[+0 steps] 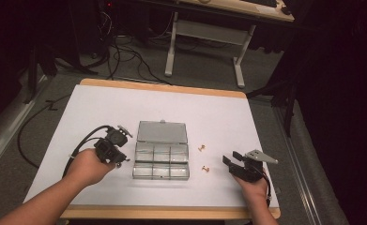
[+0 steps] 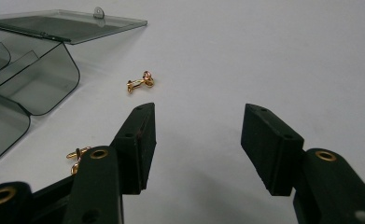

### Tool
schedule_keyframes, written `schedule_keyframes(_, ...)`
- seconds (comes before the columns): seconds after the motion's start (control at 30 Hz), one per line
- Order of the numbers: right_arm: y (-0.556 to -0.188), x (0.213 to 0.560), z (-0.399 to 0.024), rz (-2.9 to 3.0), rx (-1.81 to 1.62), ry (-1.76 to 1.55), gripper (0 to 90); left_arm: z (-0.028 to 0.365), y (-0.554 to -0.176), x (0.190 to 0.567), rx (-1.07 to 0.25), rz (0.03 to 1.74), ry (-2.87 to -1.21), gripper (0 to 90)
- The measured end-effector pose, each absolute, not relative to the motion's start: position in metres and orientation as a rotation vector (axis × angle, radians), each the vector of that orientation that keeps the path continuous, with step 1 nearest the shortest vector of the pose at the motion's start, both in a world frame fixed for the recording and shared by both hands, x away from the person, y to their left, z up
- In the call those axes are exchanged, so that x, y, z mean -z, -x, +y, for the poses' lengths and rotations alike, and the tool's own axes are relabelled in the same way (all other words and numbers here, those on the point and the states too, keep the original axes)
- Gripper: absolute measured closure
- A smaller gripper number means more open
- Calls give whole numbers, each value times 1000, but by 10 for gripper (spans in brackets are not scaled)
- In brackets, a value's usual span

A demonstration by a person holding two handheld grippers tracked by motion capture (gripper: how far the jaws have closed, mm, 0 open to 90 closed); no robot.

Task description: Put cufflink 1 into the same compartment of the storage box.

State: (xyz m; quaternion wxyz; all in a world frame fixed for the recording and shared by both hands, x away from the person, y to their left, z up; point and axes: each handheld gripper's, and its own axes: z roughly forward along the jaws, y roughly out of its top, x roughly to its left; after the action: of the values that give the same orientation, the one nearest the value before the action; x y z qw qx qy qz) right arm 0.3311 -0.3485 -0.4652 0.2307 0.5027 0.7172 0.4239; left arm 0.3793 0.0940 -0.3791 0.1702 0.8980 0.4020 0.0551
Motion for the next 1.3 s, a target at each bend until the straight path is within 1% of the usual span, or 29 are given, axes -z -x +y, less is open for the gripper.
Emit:
schedule_keyframes(0.27, -331, 465, -349, 1966, -1172, -1384, 457, 72, -379, 377, -173, 1099, -2566, 866)
schedule_keyframes(0.43, -329, 464, -348, 1959, -1184, -1398, 457, 54, -377, 383, -174, 1069, -2624, 866)
schedule_keyframes(0.77, -330, 463, -349, 1959, -1187, -1390, 458, 32, -379, 401, -149, 1027, -2692, 866)
schedule_keyframes(0.9, -330, 464, -349, 1962, -1187, -1388, 458, 26, -379, 411, -126, 1022, -2707, 866)
schedule_keyframes(1.3, -330, 463, -350, 1957, -1198, -1385, 458, 17, -382, 428, -160, 1025, -2733, 865)
